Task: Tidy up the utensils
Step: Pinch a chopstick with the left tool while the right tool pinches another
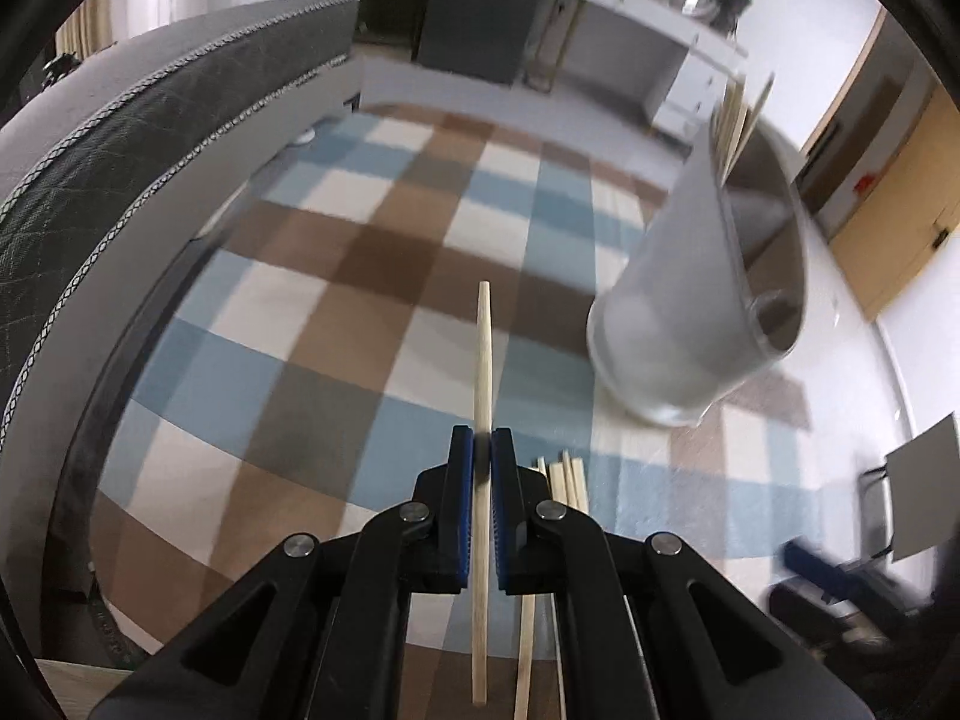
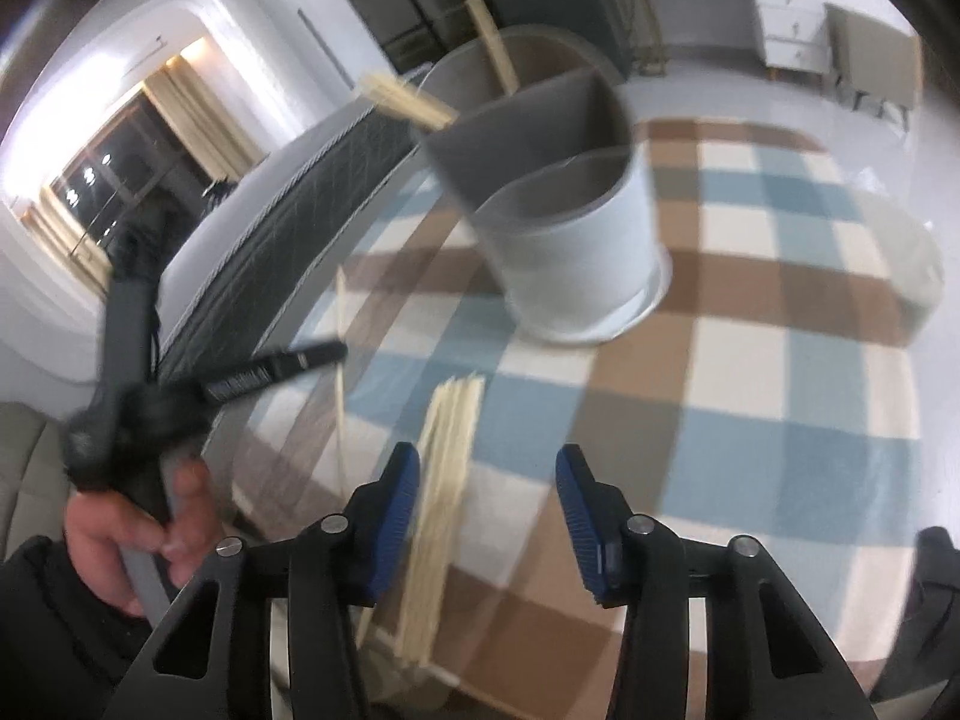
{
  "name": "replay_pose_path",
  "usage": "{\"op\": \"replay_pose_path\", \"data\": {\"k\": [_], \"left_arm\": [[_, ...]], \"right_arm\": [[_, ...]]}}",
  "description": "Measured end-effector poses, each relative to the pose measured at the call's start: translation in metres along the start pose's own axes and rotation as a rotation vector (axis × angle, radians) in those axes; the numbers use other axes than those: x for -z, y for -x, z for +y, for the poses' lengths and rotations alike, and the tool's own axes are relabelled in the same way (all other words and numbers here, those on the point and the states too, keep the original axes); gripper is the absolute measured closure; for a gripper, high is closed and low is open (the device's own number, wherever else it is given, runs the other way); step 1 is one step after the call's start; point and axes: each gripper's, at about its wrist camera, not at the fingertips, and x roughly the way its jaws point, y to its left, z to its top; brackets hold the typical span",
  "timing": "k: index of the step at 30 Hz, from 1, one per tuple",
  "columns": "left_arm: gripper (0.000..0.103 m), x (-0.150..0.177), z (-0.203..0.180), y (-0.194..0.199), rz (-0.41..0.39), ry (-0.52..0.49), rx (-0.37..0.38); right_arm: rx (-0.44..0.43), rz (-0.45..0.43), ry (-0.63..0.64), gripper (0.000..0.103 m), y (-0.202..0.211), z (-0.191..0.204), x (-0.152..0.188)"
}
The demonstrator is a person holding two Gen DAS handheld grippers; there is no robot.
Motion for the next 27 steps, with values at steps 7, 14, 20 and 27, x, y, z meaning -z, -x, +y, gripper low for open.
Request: {"op": "replay_pose_path", "data": {"k": [7, 14, 20, 27], "left_arm": [[0.102, -0.028, 0.014, 0.011, -0.061, 0.003, 0.016], [0.102, -0.047, 0.046, 0.027, -0.113, 0.075, 0.043], [0.102, -0.055, 0.048, 0.035, -0.151, 0.075, 0.081], [0.102, -0.061, 0.057, 0.038, -0.145, 0.111, 0.131]], "right_arm": [[-0.101, 0.203, -0.042, 0.073, -0.059, 0.024, -0.002], [-0.062, 0.342, -0.051, 0.081, -0.106, 0.046, -0.009], [0.135, 0.420, 0.062, 0.081, -0.126, 0.065, -0.014], [0.263, 0.404, 0.095, 0.083, -0.138, 0.070, -0.022]]}}
